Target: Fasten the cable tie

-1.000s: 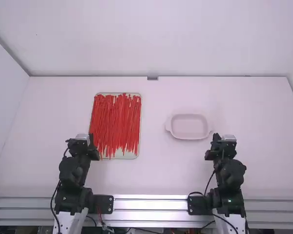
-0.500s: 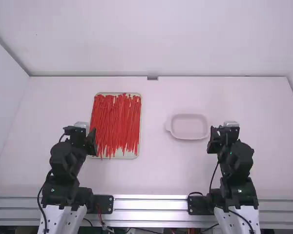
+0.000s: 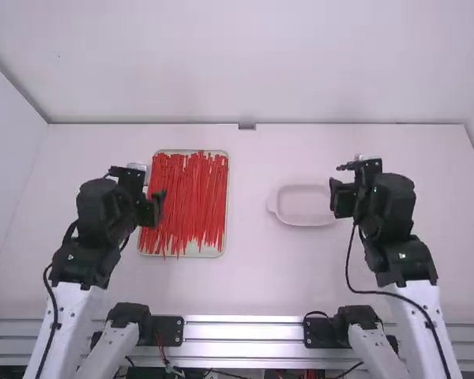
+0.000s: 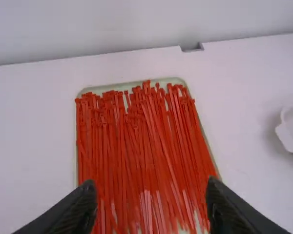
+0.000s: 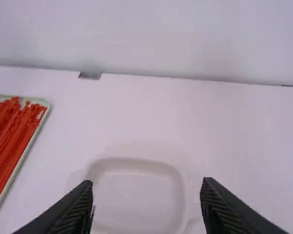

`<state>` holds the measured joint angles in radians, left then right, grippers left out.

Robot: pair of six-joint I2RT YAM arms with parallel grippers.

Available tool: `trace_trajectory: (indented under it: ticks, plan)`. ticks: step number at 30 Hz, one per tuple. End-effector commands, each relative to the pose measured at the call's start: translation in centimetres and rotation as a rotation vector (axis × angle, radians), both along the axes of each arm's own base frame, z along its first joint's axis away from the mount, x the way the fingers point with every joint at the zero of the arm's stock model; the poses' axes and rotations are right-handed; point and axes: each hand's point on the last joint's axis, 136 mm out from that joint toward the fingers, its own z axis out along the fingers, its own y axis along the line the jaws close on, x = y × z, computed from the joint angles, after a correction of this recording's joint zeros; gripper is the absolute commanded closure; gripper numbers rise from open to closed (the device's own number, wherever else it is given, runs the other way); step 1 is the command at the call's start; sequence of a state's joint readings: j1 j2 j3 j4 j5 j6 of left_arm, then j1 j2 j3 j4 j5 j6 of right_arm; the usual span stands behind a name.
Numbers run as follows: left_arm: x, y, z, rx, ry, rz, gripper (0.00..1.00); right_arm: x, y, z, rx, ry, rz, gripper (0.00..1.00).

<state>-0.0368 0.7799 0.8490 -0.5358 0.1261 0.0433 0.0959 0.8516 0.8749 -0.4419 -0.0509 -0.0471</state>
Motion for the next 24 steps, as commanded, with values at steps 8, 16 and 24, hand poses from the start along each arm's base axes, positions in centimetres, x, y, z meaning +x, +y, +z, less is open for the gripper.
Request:
trace_trajectory:
  ticks: [8,16,24]
  plan:
    - [2.8,0.8,2.8,-0.003,0.116,0.088,0.25,2.6,2.7,2.8,0.007,0.108,0.122,0.25]
    - [5.2,0.3,3.9,-0.002,0.197,0.076,0.12,3.2,5.3,5.0,0.053,0.170,0.174,0.12]
    - [6.7,-0.1,4.2,0.000,0.253,0.069,0.04,4.2,7.1,6.4,0.036,0.180,0.210,0.05]
